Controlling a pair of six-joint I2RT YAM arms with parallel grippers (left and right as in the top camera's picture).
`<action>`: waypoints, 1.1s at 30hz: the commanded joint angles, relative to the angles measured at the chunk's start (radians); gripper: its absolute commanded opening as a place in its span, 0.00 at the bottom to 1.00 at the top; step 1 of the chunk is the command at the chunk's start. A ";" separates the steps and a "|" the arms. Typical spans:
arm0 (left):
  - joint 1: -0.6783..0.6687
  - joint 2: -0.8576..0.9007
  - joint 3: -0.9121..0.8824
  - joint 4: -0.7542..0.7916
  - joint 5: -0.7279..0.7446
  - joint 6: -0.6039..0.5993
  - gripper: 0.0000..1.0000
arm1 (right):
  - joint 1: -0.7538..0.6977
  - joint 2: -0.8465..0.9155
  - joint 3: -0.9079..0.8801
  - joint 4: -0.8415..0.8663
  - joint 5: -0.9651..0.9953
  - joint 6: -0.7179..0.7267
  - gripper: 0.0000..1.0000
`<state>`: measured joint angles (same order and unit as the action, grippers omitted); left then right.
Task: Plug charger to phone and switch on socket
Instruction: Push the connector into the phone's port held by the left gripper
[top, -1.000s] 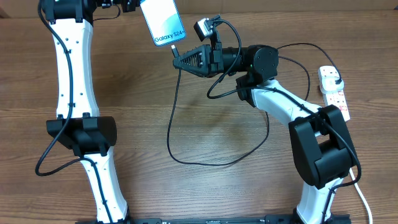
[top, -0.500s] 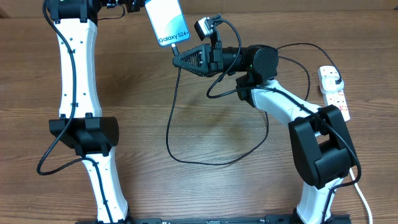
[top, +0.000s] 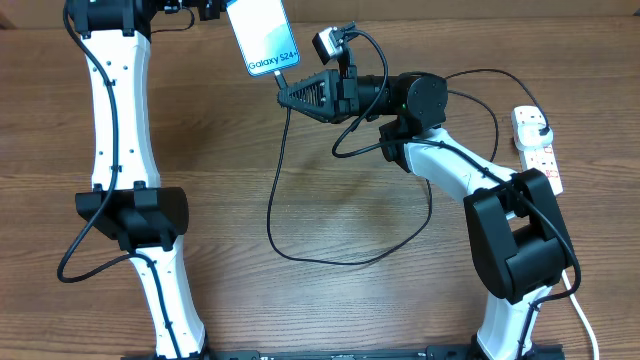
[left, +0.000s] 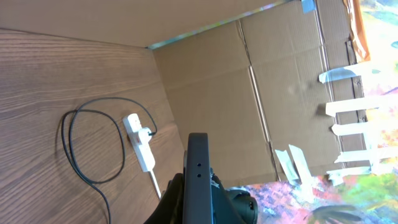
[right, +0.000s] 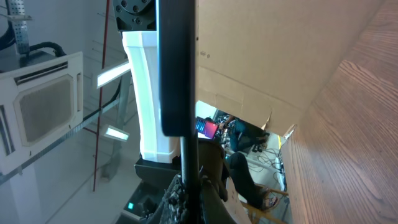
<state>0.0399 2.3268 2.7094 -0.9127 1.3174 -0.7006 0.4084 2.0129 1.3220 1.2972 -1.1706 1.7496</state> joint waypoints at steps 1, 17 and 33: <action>0.001 0.008 0.006 0.001 0.064 -0.002 0.04 | 0.002 -0.004 0.009 0.007 0.026 0.001 0.04; -0.036 0.008 0.006 -0.043 0.012 0.051 0.04 | 0.002 -0.004 0.009 -0.037 0.075 -0.030 0.04; -0.045 0.008 0.006 -0.080 0.016 0.126 0.04 | 0.000 -0.004 0.009 -0.080 0.069 -0.075 0.36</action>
<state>0.0246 2.3287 2.7094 -0.9833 1.2739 -0.5983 0.4133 2.0129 1.3220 1.2140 -1.1667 1.6821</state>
